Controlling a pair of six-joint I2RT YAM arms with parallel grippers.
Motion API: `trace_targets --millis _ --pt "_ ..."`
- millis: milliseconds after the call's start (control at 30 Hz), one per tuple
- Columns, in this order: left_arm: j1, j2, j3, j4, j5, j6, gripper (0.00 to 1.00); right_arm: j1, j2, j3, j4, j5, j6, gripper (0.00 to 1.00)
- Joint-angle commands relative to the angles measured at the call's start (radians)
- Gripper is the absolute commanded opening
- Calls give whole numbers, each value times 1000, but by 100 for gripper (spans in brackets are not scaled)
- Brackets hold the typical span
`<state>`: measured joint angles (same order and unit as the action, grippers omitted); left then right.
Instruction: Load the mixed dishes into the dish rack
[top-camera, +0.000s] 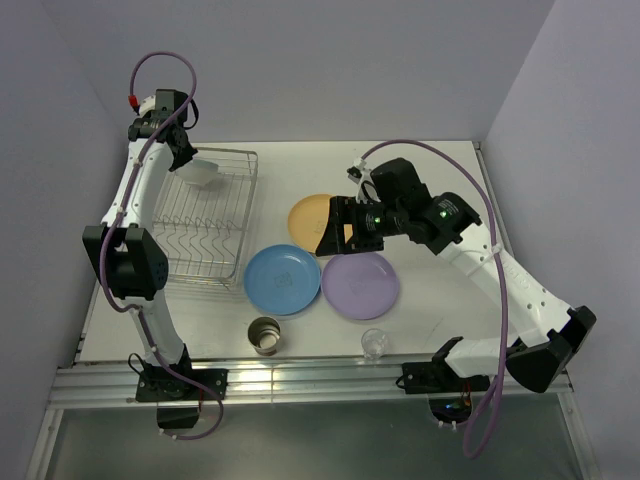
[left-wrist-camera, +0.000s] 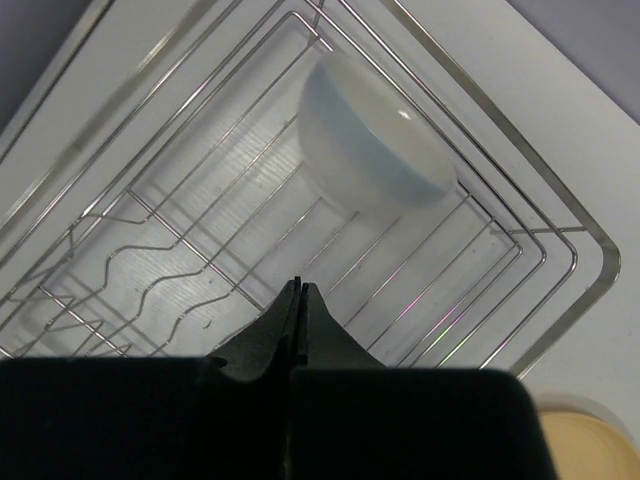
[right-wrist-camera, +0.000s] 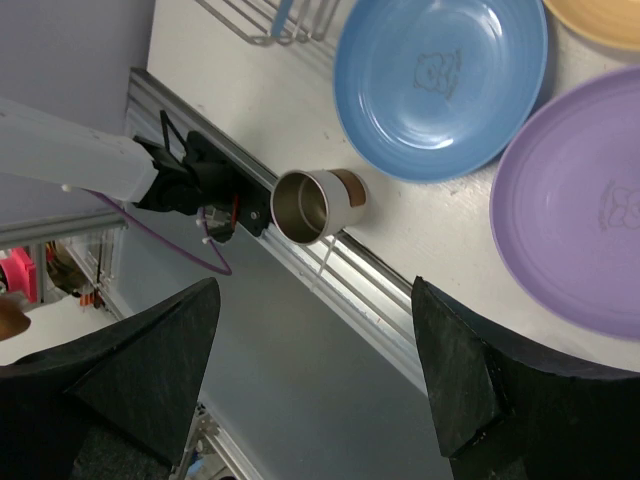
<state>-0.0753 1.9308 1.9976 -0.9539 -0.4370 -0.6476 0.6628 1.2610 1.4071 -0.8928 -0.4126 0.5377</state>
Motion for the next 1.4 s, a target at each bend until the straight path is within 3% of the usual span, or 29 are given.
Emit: trace_targets --millis 0,267,367,400,500,800,1067,1367 --pt "17 28 49 29 90 -15 5 -6 40 118 -121 -8 -45 84" --pt "37 152 159 -62 77 25 23 -9 38 98 -144 -3 -88 84" --pt "42 157 156 -65 60 46 43 -20 32 95 -150 -6 -97 84" --pt "42 155 152 -59 55 54 54 -23 31 95 -153 -9 -100 84" --pt "42 140 118 -40 58 95 66 -31 26 87 -152 -14 -108 85" --pt "-26 112 43 12 35 123 70 -35 -28 27 -158 -12 -111 84" --pt "-96 237 176 -46 18 183 68 -37 -61 7 -178 -3 -119 84" --pt "-130 301 165 -98 -106 213 65 -43 -74 -22 -167 -9 -120 84"
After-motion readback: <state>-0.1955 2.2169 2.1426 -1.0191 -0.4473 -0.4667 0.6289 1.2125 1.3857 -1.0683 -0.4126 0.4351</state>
